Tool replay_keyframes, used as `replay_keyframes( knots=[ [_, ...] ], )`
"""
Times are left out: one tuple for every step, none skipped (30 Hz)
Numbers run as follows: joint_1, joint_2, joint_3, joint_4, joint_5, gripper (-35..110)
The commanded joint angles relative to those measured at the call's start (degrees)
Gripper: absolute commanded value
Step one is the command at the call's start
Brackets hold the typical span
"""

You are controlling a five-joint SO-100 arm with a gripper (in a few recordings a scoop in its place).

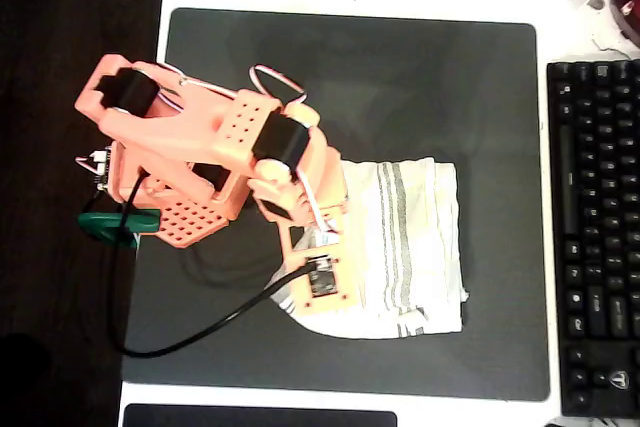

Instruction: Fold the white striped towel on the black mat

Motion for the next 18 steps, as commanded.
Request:
replay_keyframes(
  knots=[
    [-0.88, -2.72, -4.31, -1.32, 0.09, 0],
    [-1.23, -4.13, -5.36, -2.46, 0.09, 0],
    [-1.58, -5.45, -6.50, -3.52, 0.09, 0],
    [-1.85, -6.77, -7.65, -4.92, 0.09, 0],
    [-2.11, -8.17, -8.70, -6.42, 0.09, 0],
    [-2.29, -9.67, -9.84, -7.56, 0.00, 0],
    [-2.55, -11.16, -10.90, -8.79, -0.09, 0],
    [-2.72, -12.57, -11.78, -10.11, -0.09, 0],
    [-2.90, -14.06, -12.48, -11.43, -0.26, 0],
    [-2.99, -15.56, -13.18, -12.74, -0.18, 0],
    [-3.25, -17.14, -14.33, -13.36, 0.09, 0],
    [-3.52, -18.72, -15.56, -13.62, 0.44, 0],
    [-3.60, -20.21, -16.70, -14.15, 1.14, 0],
    [-3.69, -21.62, -17.67, -14.85, 1.32, 0],
    [-3.87, -22.94, -18.37, -15.73, 1.32, 0],
    [-4.04, -24.08, -18.81, -16.96, 1.32, 0],
    [-4.13, -25.05, -18.90, -18.46, 1.05, 0],
    [-4.31, -26.10, -18.90, -20.04, 0.88, 0]
  ],
)
